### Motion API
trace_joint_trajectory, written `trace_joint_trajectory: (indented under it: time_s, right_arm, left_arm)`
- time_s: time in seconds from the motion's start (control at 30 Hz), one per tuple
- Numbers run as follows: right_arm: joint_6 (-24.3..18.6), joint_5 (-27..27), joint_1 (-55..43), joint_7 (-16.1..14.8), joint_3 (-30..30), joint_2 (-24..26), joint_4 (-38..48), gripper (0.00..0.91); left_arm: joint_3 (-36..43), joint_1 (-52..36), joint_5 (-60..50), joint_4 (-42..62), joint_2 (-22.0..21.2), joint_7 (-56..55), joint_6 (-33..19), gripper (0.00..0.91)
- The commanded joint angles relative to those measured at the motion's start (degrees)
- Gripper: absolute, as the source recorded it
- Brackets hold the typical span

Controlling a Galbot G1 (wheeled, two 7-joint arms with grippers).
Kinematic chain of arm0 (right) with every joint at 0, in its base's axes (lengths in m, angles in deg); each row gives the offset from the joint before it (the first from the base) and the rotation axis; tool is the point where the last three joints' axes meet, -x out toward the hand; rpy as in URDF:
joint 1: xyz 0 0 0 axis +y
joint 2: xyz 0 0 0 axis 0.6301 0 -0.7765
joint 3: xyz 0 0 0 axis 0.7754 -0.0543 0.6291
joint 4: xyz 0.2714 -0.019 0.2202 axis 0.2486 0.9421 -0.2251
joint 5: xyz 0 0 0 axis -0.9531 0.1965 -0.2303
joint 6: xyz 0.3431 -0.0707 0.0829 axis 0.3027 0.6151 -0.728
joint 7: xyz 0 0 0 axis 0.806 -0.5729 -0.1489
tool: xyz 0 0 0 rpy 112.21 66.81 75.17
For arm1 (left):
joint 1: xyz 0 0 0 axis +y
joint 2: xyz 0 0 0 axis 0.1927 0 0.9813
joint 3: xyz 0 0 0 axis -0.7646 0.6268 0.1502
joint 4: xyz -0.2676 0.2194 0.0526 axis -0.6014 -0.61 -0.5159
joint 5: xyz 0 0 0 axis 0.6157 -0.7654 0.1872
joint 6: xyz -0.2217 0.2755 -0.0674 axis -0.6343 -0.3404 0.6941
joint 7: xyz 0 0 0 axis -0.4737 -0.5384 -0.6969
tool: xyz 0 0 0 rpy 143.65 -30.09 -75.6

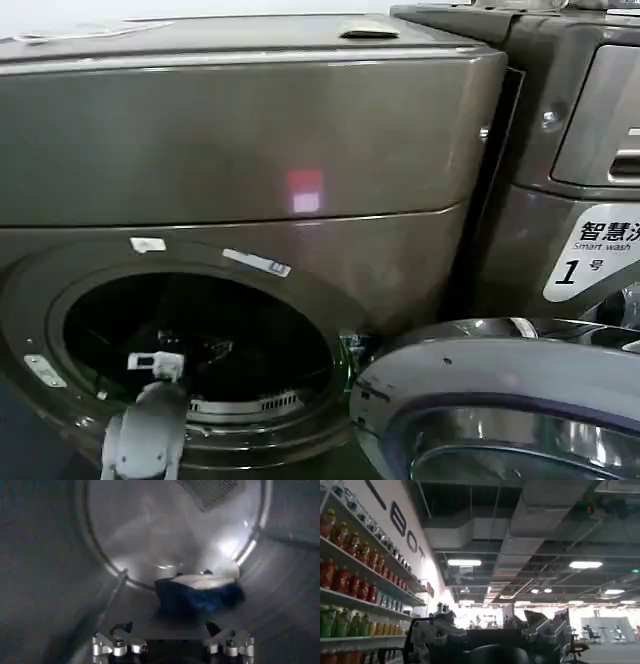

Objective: Grasp the clothes from the dryer.

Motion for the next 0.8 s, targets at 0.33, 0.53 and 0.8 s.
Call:
trace_joint_trajectory:
  time_s: [0.33,0.53,0.8]
  right_arm:
    - [0.1,0.1,-0.3,-0.4,-0.8,0.2,-0.8,0.907]
    - [0.2,0.1,-0.6,-0.5,-1.4,0.2,-1.3,0.907]
    - [0.3,0.1,-0.8,-0.5,-1.8,0.6,-1.1,0.907]
  left_arm:
    - [1.2,-13.4,-62.5,10.3,4.8,51.5,-48.0,0.907]
    - [3.3,-17.2,-60.1,11.5,5.5,58.0,-51.3,0.907]
    - [4.6,-20.5,-55.9,15.9,7.2,59.3,-54.3,0.907]
